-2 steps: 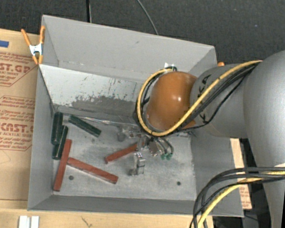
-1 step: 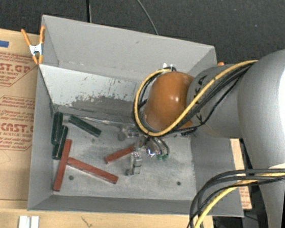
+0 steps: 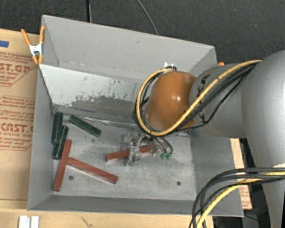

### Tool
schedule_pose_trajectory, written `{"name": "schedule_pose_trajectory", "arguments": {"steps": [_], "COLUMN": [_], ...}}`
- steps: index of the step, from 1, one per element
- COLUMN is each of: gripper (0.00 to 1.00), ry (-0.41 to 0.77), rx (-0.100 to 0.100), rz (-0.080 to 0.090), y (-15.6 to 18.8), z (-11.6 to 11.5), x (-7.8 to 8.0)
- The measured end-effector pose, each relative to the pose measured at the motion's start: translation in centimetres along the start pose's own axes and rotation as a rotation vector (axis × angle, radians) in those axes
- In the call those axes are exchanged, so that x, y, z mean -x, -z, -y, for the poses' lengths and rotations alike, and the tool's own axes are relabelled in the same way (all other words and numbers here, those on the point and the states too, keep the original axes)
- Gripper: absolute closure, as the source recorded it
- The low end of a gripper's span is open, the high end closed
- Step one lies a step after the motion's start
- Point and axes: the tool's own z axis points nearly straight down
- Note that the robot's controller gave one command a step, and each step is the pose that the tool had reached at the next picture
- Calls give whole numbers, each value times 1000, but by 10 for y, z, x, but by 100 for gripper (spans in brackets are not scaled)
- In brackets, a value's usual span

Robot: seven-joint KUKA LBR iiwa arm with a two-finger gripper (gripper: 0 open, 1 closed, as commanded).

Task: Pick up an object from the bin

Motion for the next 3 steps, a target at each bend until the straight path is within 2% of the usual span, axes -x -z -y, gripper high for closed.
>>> {"name": "schedule_pose_trajectory", "arguments": {"steps": [3], "gripper": [100], "ry": [-1], "rx": [0], "rz": [-3], "y": [5], "z": [0], "x": [-1]}}
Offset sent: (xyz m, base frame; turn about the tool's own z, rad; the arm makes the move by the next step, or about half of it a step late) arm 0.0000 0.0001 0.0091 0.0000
